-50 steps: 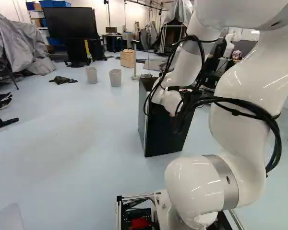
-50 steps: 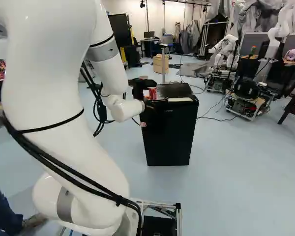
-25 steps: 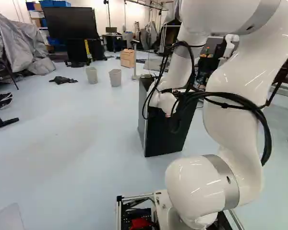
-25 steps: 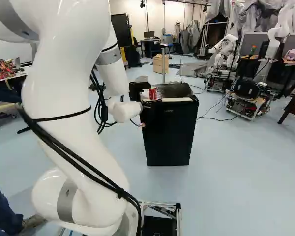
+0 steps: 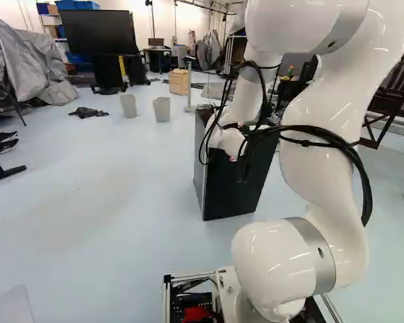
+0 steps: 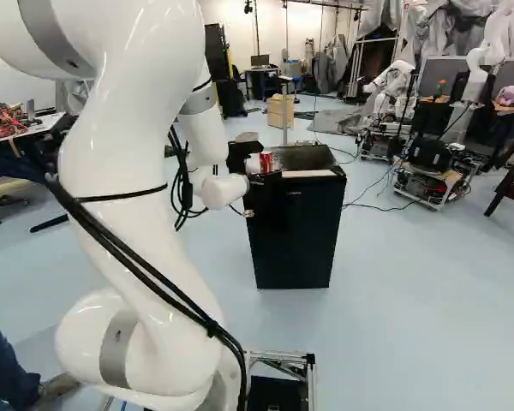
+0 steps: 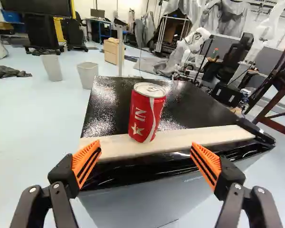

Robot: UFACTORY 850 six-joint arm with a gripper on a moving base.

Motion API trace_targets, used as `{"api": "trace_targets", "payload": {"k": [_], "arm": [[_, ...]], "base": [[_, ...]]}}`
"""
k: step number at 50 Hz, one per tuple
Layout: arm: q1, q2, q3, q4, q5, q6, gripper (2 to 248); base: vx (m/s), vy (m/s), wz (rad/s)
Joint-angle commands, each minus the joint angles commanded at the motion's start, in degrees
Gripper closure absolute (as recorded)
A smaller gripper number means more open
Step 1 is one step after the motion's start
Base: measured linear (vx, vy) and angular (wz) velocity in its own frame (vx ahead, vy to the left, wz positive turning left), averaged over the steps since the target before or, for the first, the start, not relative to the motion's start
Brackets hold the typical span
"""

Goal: Grab a drink from the fridge

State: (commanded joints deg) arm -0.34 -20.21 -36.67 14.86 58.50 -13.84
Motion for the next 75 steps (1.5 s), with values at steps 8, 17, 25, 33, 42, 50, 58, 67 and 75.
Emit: {"api": "trace_targets", "payload": {"k": [8,17,25,33,42,50,58,67,75], "arm": [[0.0,-1.0,-1.3,0.0,0.5,0.0,3],[0.1,-1.8,-2.3,0.0,2.1,0.0,3],[0.2,-2.3,-2.9,0.0,3.6,0.0,3],[0.3,-2.9,-3.6,0.0,5.2,0.0,3],[0.4,-3.5,-4.4,0.0,6.1,0.0,3],[0.4,-3.7,-4.6,0.0,6.2,0.0,3],[0.4,-3.7,-4.7,0.0,6.2,1.0,3],[0.4,-3.7,-4.7,0.0,6.2,5.5,3],[0.4,-3.7,-4.7,0.0,6.2,9.9,3]], "base": [[0.000,0.000,0.000],[0.000,0.000,0.000],[0.000,0.000,0.000],[0.000,0.000,0.000],[0.000,0.000,0.000],[0.000,0.000,0.000],[0.000,0.000,0.000],[0.000,0.000,0.000],[0.000,0.000,0.000]]}}
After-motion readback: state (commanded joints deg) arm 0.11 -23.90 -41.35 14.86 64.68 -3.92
